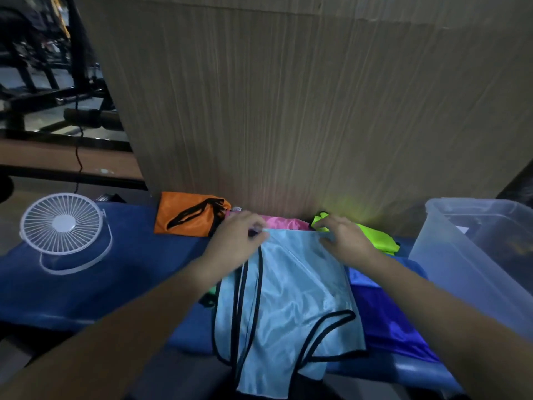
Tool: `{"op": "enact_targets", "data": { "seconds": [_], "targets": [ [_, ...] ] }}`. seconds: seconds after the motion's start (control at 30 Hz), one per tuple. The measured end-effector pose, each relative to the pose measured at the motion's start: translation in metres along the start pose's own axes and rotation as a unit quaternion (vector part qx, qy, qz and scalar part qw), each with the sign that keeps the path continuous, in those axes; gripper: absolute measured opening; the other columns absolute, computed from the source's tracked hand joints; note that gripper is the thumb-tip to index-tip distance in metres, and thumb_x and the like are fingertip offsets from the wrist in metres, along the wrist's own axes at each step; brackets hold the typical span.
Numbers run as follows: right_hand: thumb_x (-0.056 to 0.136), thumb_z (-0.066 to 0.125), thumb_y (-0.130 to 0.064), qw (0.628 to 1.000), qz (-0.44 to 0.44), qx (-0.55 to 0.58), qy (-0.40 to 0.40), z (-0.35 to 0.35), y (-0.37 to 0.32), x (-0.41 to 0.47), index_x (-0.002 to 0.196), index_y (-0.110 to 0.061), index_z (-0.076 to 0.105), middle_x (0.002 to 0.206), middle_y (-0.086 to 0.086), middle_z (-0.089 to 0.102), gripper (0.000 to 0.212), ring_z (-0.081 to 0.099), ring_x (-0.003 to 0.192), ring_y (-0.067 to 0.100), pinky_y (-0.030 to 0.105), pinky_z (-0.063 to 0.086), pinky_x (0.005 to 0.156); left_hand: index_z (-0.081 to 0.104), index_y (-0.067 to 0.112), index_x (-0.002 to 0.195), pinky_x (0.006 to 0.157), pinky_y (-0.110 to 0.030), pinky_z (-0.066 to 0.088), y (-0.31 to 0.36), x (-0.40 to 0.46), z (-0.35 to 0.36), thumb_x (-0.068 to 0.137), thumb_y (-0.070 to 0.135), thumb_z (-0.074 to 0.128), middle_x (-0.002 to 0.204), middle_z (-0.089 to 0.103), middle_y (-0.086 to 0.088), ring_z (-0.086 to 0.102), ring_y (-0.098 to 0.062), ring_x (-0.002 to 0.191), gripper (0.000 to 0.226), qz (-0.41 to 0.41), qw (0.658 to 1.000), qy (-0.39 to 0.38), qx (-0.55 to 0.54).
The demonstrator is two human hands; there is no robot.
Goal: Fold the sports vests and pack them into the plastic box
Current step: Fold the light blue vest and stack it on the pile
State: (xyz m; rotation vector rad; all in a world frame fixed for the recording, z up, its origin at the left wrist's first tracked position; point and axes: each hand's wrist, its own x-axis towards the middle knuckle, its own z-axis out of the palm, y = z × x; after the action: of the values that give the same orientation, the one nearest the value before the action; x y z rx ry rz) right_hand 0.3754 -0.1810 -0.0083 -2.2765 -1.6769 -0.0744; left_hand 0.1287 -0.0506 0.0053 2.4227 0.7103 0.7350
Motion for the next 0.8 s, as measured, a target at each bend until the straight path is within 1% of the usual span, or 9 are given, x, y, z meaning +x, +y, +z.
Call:
{"op": "enact_targets", "data": {
  "seconds": [0.07,0.13,0.2,0.3,0.4,0.5,0.57,0.67,0.8],
  "targets": [
    [0.089,0.063,-0.026,0.999,0.014,-0.034,-0.04,0.0,-0.001,0.014,0.127,-0.022,0.062,0.126,0.004,0.06,0.038,0.052,0.122,0.028,0.037,0.039,0.097,0.068,0.025,0.115,0.097,-0.033,0.04,-0.012,0.039,0.002,0.093,0.039,0.066,0.118,0.063,0.007,0.051,-0.019,0.117,0.027,-0.038,0.994,-0.054,0.088],
    [0.089,0.061,-0.032,0.995,0.015,-0.06,-0.073,0.004,0.0,0.025,0.125,-0.026,0.062,0.126,0.002,0.061,0.037,0.052,0.121,0.027,0.036,0.04,0.095,0.06,0.026,0.131,0.107,-0.038,0.036,-0.02,0.062,0.01,0.091,0.053,0.064,0.134,0.059,0.002,0.047,-0.026,0.13,0.049,-0.068,0.973,-0.154,0.158],
    [0.086,0.062,-0.035,0.993,0.012,-0.071,-0.089,0.009,0.003,0.029,0.123,-0.028,0.062,0.124,0.001,0.063,0.038,0.052,0.118,0.027,0.035,0.04,0.092,0.053,0.024,0.141,0.112,-0.04,0.035,-0.026,0.074,0.018,0.087,0.06,0.064,0.142,0.056,0.0,0.045,-0.026,0.135,0.066,-0.101,0.953,-0.228,0.17],
    [0.085,0.065,-0.041,0.991,0.01,-0.078,-0.111,0.017,0.007,0.03,0.13,-0.028,0.057,0.126,0.001,0.06,0.047,0.048,0.118,0.027,0.035,0.036,0.095,0.066,0.022,0.12,0.099,-0.037,0.046,-0.033,0.081,0.026,0.081,0.058,0.073,0.122,0.068,0.001,0.061,-0.021,0.114,0.054,-0.108,0.937,-0.277,0.182],
    [0.085,0.068,-0.042,0.991,0.012,-0.07,-0.11,0.019,0.01,0.032,0.131,-0.027,0.058,0.125,0.001,0.06,0.05,0.046,0.116,0.027,0.034,0.034,0.095,0.068,0.017,0.097,0.086,-0.038,0.053,-0.039,0.083,0.029,0.075,0.044,0.083,0.097,0.071,0.001,0.067,-0.019,0.092,0.037,-0.103,0.95,-0.263,0.13],
    [0.086,0.068,-0.036,0.994,0.018,-0.037,-0.101,0.015,0.007,0.035,0.118,-0.023,0.065,0.119,0.001,0.06,0.034,0.045,0.115,0.027,0.031,0.03,0.087,0.066,0.021,0.085,0.069,-0.031,0.049,-0.036,0.085,0.02,0.077,0.031,0.083,0.084,0.066,0.004,0.063,-0.016,0.079,0.022,-0.089,0.965,-0.234,0.082],
    [0.087,0.067,-0.03,0.996,0.025,0.009,-0.09,0.009,0.005,0.038,0.11,-0.021,0.064,0.113,0.002,0.059,0.025,0.047,0.114,0.026,0.031,0.03,0.086,0.06,0.03,0.078,0.069,-0.031,0.049,-0.031,0.09,0.009,0.079,0.031,0.082,0.083,0.064,0.008,0.063,-0.016,0.081,0.022,-0.062,0.969,-0.216,0.101],
    [0.09,0.066,-0.021,0.991,0.045,0.105,-0.075,-0.007,0.001,0.045,0.097,-0.02,0.059,0.094,0.003,0.061,0.01,0.059,0.096,0.027,0.033,0.04,0.077,0.059,0.031,0.083,0.075,-0.034,0.05,-0.02,0.1,-0.01,0.081,0.032,0.08,0.087,0.061,0.012,0.061,-0.014,0.086,0.022,-0.043,0.975,-0.172,0.135],
    [0.089,0.069,-0.017,0.987,0.063,0.149,0.005,-0.031,-0.006,0.06,0.09,-0.021,0.056,0.086,0.002,0.062,0.014,0.057,0.085,0.023,0.034,0.039,0.069,0.056,0.036,0.079,0.073,-0.035,0.048,-0.005,0.121,-0.034,0.081,0.033,0.08,0.088,0.061,0.012,0.06,-0.015,0.089,0.024,-0.016,0.987,-0.104,0.124]
  ]
}}
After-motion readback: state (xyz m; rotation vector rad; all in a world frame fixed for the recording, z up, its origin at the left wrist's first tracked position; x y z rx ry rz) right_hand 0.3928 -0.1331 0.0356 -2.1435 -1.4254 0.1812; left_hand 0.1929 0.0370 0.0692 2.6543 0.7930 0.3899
